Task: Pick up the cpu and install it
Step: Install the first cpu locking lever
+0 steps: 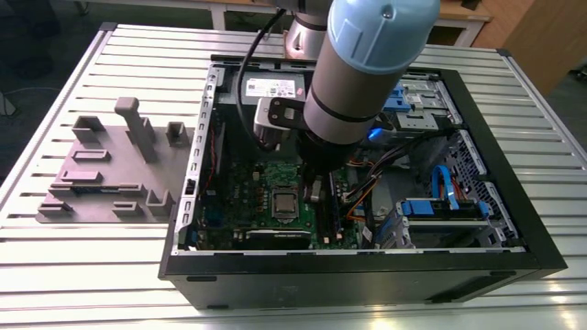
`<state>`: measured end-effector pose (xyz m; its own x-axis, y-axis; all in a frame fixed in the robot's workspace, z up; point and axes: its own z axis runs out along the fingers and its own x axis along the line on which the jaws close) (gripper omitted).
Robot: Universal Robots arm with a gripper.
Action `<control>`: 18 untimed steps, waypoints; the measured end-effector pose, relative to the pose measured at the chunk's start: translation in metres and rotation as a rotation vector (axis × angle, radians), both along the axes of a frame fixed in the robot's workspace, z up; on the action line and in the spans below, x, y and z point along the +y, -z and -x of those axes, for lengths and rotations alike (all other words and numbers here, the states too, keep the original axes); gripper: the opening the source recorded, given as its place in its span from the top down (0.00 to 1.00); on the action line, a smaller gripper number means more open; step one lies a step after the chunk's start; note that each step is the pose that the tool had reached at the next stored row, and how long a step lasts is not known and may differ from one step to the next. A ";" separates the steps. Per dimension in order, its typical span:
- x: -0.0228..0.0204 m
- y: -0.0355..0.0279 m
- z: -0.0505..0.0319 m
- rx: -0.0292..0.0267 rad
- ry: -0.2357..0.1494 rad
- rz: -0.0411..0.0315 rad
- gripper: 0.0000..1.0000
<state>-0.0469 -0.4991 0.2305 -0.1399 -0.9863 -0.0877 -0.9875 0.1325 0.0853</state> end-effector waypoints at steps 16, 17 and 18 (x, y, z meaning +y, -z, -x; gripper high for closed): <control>-0.0052 0.0040 0.0000 -0.0076 -0.067 0.0198 0.90; -0.0052 0.0043 0.0000 -0.0075 -0.071 0.0253 0.90; -0.0052 0.0047 0.0000 -0.0072 -0.074 0.0320 0.90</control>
